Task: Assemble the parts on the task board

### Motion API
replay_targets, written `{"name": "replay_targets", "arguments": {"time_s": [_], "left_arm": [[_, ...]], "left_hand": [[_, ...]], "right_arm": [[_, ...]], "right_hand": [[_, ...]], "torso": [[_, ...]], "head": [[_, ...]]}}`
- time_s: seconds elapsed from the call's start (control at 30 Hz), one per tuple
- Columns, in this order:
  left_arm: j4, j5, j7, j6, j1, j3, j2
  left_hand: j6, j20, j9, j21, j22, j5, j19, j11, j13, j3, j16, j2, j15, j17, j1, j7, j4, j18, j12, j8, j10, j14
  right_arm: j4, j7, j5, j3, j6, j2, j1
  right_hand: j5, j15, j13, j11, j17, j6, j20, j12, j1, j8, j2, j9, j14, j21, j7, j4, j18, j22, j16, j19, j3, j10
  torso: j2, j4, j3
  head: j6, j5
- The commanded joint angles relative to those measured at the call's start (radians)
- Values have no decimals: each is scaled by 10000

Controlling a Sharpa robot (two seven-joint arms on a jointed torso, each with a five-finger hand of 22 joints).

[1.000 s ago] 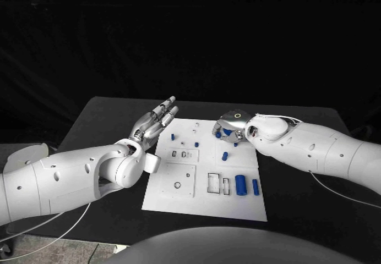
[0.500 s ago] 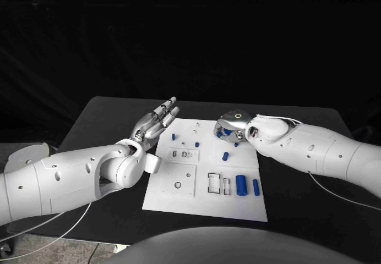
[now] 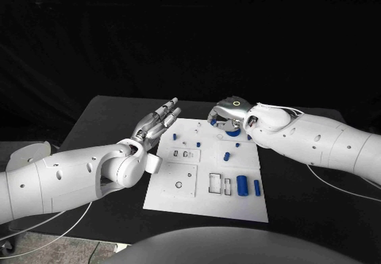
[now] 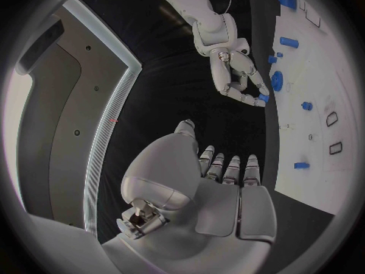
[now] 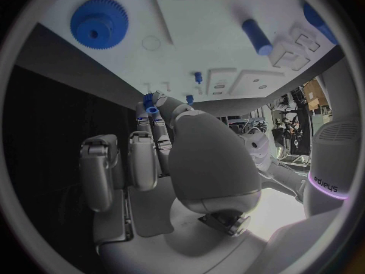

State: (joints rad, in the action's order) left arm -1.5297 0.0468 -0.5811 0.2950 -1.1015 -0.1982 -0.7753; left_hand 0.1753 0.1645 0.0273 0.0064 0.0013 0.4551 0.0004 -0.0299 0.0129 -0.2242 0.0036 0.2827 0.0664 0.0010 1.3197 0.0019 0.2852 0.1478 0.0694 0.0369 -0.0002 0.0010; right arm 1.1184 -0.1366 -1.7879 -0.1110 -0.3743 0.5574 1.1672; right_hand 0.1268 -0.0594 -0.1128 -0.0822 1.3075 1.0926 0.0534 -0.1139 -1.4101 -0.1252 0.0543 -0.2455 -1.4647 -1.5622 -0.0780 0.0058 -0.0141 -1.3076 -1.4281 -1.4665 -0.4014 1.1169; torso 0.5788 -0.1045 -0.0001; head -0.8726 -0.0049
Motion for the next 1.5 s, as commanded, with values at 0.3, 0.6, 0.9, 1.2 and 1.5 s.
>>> {"name": "replay_targets", "arguments": {"time_s": [0.3,0.6,0.9,1.2,1.5], "left_arm": [[-45,49,0,-181,-3,5,6],[-33,50,-18,-186,-5,7,44],[-28,50,-39,-178,-7,8,62],[78,50,-52,-234,-6,8,155],[111,49,-58,-254,-5,8,193]], "left_hand": [[13,66,6,-64,-13,87,-4,124,12,72,-36,-16,76,-10,117,86,-21,195,77,54,10,-10],[13,77,6,-64,-13,105,-4,157,13,81,-36,-23,89,-10,143,103,-27,198,86,59,12,-10],[13,77,6,-64,-13,105,-4,158,13,81,-36,-23,89,-10,144,103,-27,198,86,59,12,-10],[11,82,6,-64,-13,118,-4,173,12,85,-36,-27,89,-10,157,114,-32,200,80,60,13,-10],[4,89,5,-64,-13,134,-4,192,12,89,-36,-37,91,-10,175,125,-40,202,82,60,12,-10]], "right_arm": [[-741,263,616,94,443,-956,194],[-1816,276,796,132,536,-1684,115],[-2368,279,805,137,795,-1996,-104],[-2508,313,793,138,970,-2037,-195],[-2668,434,501,138,885,-2097,-288]], "right_hand": [[-193,73,111,517,471,-179,47,255,-35,151,122,-15,-373,34,-4,89,91,-2516,42,-906,168,575],[-93,81,151,508,463,-146,59,321,-51,151,151,-47,-361,41,-5,98,89,-2512,48,-899,180,564],[11,116,251,465,410,-291,90,491,-120,272,185,-57,-316,71,-32,103,77,-2487,86,-864,140,413],[37,134,314,449,413,-418,109,534,-165,370,209,-48,-304,72,-40,101,77,-2489,83,-864,96,277],[46,138,335,455,381,-438,114,537,-188,392,212,-50,-287,88,-35,96,71,-2475,105,-845,75,230]], "torso": [[39,-42,13],[45,-84,26],[129,-204,52],[138,-219,38],[128,-236,50]], "head": [[0,15],[0,31],[0,61],[0,-71],[0,-43]]}}
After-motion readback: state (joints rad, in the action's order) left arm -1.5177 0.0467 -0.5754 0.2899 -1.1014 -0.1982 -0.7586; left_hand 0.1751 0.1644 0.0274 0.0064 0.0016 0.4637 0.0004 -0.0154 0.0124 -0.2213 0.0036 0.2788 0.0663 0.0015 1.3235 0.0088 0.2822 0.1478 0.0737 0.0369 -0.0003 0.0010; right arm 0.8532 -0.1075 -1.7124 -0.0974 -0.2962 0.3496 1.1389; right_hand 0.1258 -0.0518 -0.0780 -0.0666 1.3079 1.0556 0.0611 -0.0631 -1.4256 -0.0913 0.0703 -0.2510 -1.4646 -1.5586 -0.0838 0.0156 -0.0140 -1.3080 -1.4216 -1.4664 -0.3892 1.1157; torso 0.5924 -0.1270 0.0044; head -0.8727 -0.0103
